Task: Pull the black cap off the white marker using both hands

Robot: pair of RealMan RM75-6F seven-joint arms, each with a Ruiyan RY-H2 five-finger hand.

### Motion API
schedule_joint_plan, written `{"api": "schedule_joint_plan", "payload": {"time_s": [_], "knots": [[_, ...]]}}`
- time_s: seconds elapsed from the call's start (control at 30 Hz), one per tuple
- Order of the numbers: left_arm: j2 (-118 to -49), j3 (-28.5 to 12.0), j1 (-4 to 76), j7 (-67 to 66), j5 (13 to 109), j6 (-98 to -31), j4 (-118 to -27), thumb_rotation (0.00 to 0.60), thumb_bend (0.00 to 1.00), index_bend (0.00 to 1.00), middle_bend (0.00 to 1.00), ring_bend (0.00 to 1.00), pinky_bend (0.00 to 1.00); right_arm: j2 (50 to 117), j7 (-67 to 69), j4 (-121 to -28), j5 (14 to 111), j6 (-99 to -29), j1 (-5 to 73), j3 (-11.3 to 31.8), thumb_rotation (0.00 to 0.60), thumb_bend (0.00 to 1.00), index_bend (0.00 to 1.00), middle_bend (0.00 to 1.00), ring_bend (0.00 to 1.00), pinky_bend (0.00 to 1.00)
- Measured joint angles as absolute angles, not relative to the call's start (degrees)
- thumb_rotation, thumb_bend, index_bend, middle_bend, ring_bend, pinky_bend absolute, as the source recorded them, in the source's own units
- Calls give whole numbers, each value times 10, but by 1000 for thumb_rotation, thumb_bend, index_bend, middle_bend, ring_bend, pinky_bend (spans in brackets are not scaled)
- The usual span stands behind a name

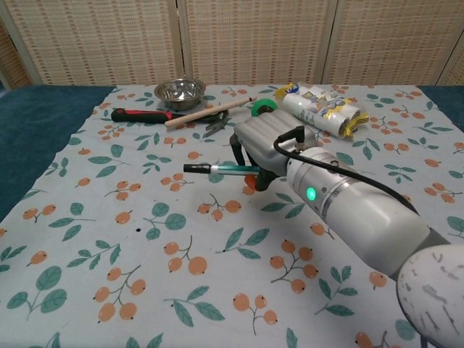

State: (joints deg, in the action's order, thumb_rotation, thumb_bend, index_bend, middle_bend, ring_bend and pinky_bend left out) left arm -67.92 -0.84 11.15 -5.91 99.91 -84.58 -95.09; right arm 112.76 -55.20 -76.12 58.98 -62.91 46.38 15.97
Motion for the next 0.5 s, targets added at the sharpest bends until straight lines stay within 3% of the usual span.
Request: {"api": "schedule_joint_plan", "payload": {"time_s": [0.23,0.33,0.5], "knots": [[-727,-62,178,-183,918,-743,-978,600,469,285,811,704,857,1116,-624,-833,563,-647,479,156,600,382,875,734,409,21],[-762,-83,202,-241,858,-709,-979,600,439,388,871,761,899,1115,-645,-843,556,-658,487,153,600,387,875,734,409,21],[-828,-104,226,-276,773,-686,-990,600,391,445,933,817,942,1141,-639,-819,555,-673,495,155,600,394,875,734,409,21]]}}
